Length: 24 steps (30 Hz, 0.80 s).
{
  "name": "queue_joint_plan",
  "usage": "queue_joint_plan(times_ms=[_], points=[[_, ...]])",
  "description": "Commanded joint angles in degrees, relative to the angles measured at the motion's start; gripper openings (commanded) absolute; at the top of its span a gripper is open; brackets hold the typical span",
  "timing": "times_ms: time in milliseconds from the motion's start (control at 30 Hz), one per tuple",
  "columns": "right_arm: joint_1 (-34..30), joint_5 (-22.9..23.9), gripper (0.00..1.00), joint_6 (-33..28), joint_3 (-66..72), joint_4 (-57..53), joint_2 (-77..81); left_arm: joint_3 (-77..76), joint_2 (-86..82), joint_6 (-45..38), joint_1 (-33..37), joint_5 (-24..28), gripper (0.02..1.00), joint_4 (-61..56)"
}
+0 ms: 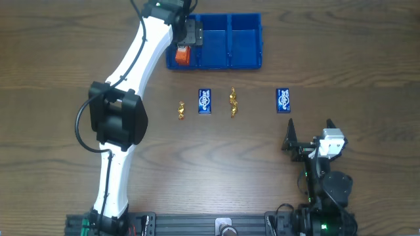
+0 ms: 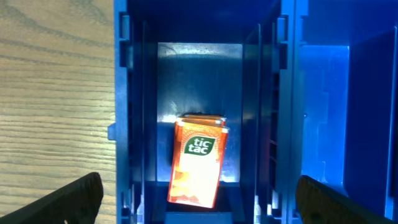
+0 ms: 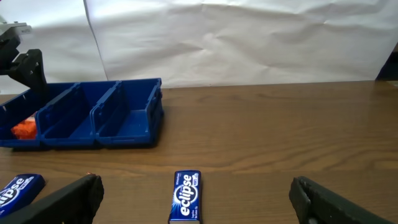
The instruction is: Sort Candies Into Trays
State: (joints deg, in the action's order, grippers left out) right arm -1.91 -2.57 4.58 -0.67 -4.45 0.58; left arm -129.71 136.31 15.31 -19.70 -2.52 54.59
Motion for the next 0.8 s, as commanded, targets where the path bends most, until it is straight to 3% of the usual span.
queue_joint_plan(times_ms=[33,267,400,533,800], points=[[0.28,0.33,0.998,0.70,0.20,-0.28,-0.35,0.46,0.00,1.03,1.53,1.29,0.998,-1.29],[0.28,0.35,0.998,0.68,0.20,-0.26,-0.35,6.97,-16.44,1.62,1.31,2.16,1.000,-6.47],[0.28,0.33,0.998,0.70,0.20,-0.26,-0.35,28.02,-35.06,0.83,1.79,1.81,1.000,-19.96],[0.28,0.33,0.998,0.68,0.20,-0.26,-0.35,46.77,-55.82,-2.86,2.10,-3.43,1.000,-23.63],[0.28,0.33,0.998,0.68,0.20,-0.26,-0.35,76.28,-92.35,-12.79,13.77,-1.86,0.974,-28.48]])
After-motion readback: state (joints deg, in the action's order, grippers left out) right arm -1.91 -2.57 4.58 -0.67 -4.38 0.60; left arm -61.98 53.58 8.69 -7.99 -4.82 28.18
